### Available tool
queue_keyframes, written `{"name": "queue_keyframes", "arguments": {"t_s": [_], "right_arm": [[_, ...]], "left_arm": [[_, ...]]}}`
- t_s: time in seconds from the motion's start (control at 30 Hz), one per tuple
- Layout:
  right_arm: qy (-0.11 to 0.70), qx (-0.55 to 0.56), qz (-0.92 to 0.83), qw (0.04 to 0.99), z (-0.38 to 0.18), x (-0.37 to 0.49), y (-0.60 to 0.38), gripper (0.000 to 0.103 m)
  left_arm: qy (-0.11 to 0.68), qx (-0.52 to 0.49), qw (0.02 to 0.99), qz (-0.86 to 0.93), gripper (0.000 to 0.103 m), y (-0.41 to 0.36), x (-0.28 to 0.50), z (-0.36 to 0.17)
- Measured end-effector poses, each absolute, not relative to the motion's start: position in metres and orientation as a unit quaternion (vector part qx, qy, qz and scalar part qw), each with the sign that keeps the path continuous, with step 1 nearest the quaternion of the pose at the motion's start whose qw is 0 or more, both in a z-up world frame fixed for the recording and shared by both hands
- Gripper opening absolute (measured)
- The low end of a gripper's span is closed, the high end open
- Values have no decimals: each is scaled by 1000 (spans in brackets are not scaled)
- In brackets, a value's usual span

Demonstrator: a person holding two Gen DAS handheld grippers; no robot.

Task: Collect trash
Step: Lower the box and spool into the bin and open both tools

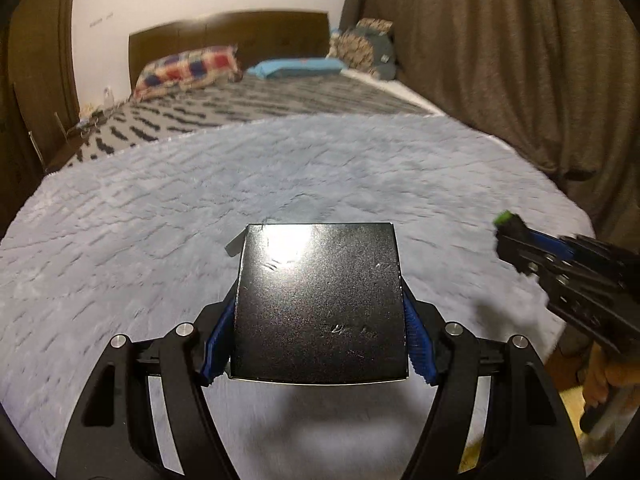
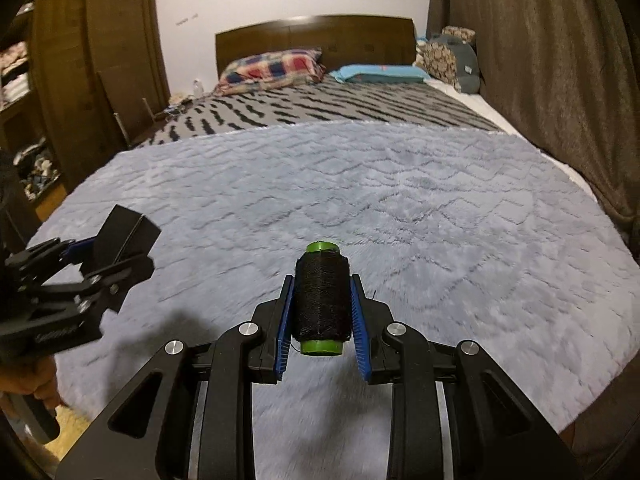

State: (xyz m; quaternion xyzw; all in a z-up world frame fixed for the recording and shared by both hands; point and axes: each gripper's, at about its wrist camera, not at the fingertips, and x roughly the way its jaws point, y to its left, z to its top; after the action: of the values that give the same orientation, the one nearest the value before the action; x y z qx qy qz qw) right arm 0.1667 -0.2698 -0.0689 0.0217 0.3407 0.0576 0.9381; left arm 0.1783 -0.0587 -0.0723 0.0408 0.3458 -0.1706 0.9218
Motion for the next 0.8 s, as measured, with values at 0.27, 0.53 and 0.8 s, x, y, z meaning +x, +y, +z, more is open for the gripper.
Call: {"name": "queue_keyframes", "arguments": {"t_s": [0.27, 0.53, 0.8], "right_arm": [[312, 15, 81, 947, -59, 90, -266, 27], [315, 0, 100, 944, -85, 29, -252, 27], [363, 25, 110, 925, -137, 0, -248, 27]], "left_arm": [[294, 30, 935, -198, 67, -42, 83, -53], [291, 36, 930, -220, 67, -35, 17, -75], [355, 23, 907, -226, 67, -34, -10, -136]]}}
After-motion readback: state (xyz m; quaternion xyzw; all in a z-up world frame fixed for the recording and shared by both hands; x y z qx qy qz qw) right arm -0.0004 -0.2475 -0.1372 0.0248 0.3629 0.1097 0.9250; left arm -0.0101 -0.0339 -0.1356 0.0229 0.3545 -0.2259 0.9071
